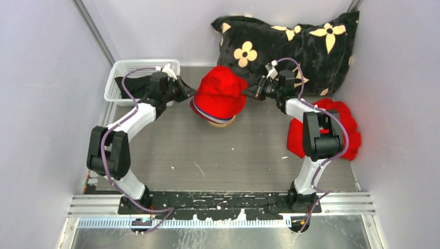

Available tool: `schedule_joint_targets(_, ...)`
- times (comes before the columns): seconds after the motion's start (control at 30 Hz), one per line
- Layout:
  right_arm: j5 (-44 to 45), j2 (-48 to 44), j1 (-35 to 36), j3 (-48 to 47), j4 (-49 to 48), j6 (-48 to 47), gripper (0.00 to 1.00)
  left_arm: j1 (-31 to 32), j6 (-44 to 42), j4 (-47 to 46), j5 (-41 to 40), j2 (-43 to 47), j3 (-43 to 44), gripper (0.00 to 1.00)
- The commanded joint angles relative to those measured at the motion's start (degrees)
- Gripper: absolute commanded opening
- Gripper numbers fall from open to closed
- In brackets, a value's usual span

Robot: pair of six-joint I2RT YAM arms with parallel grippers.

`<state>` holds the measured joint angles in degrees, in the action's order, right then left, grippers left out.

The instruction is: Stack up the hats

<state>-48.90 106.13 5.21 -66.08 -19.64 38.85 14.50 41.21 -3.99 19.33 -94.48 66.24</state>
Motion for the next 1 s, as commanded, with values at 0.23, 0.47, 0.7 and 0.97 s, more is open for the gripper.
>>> schedule_joint_targets(0.23, 3.3, -1.0, 0.8, 0.2, 3.7, -4.4, 0.01, -1.2, -5.2, 7.2, -5.7, 0.8, -4.5, 0.00)
schedule_joint_targets(0.47, 3.8, -3.1, 1.1, 0.0, 4.5, -5.6, 0.01, -1.1, -5.9, 8.3, -6.7, 3.6, -3.2, 0.00)
schedule_joint_targets(0.7, 6.2, -8.1, 2.5, -0.5, 7.7, -8.7, 0.42, -1.2, -7.5, 11.4, -12.3, 11.9, -0.3, 0.17)
schedule_joint_targets(0.97, 11.1, -13.9, 6.5, -1.4, 16.3, -14.3, 0.79, -1.2, -7.4, 11.0, -13.4, 20.4, 0.0, 0.24)
